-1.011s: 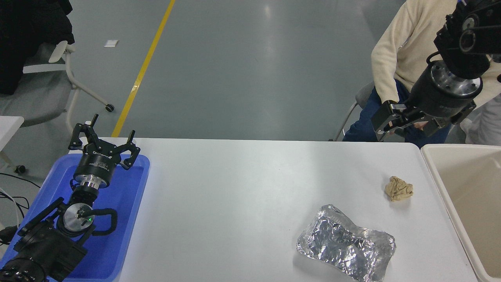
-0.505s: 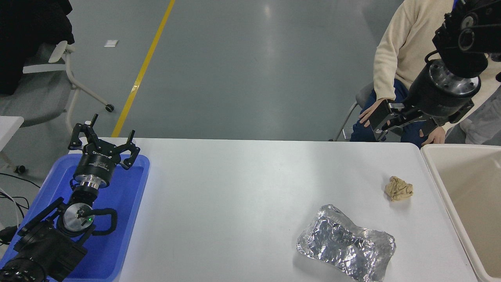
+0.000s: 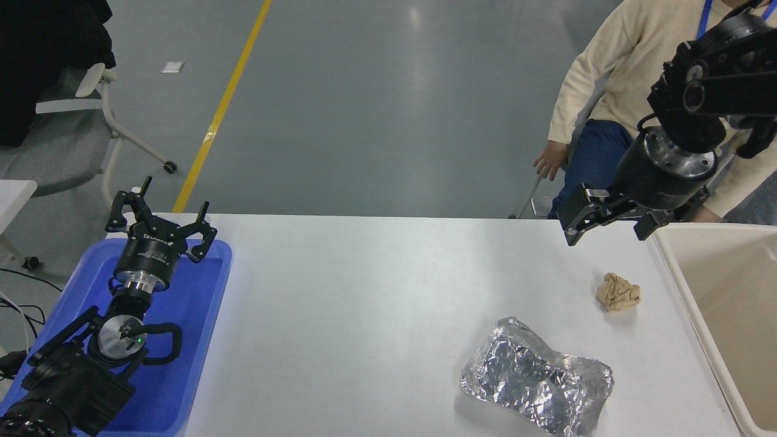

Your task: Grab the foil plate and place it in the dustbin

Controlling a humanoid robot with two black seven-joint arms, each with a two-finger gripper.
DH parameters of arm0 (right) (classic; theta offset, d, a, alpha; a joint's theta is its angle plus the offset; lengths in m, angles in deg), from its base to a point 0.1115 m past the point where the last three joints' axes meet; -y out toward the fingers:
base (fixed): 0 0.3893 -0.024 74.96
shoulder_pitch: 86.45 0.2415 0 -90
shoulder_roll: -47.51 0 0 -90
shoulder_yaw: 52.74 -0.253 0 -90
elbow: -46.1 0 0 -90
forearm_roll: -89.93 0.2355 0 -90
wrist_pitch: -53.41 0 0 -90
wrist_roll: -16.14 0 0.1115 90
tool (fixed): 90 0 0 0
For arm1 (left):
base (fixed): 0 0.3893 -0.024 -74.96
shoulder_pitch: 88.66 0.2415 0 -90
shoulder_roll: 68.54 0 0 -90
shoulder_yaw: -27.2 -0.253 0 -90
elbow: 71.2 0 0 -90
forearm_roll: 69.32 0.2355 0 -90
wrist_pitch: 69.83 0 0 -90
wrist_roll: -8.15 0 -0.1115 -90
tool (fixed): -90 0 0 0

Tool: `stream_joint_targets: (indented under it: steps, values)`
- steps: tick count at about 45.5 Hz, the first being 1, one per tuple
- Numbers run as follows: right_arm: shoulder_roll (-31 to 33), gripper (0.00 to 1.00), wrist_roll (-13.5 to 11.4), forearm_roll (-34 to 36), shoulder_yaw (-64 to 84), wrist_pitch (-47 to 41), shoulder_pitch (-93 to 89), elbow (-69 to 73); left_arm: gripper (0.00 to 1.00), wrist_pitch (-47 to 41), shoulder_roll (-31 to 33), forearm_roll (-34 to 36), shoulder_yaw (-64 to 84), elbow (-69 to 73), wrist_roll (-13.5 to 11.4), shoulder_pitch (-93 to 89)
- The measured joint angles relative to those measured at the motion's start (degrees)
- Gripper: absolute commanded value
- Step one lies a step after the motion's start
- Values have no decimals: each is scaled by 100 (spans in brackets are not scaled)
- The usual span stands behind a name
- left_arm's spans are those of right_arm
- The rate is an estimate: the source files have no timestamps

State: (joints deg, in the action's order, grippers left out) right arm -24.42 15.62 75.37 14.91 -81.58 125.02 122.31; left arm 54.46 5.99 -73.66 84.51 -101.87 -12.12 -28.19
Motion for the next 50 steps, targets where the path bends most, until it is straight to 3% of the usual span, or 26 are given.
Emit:
stream_joint_targets:
  steps: [10, 38, 50]
  values:
    - [-1, 88, -2, -302, -170, 325, -609, 14, 100, 1, 0, -2, 0, 0, 0, 0]
    - [-323, 87, -29, -2866, -1104, 2035, -2507, -7, 100, 9, 0, -5, 0, 0, -1, 0]
    - [-572, 86, -34, -3450, -1268, 2437, -3222, -186, 100, 15, 0, -5, 0, 0, -3, 0]
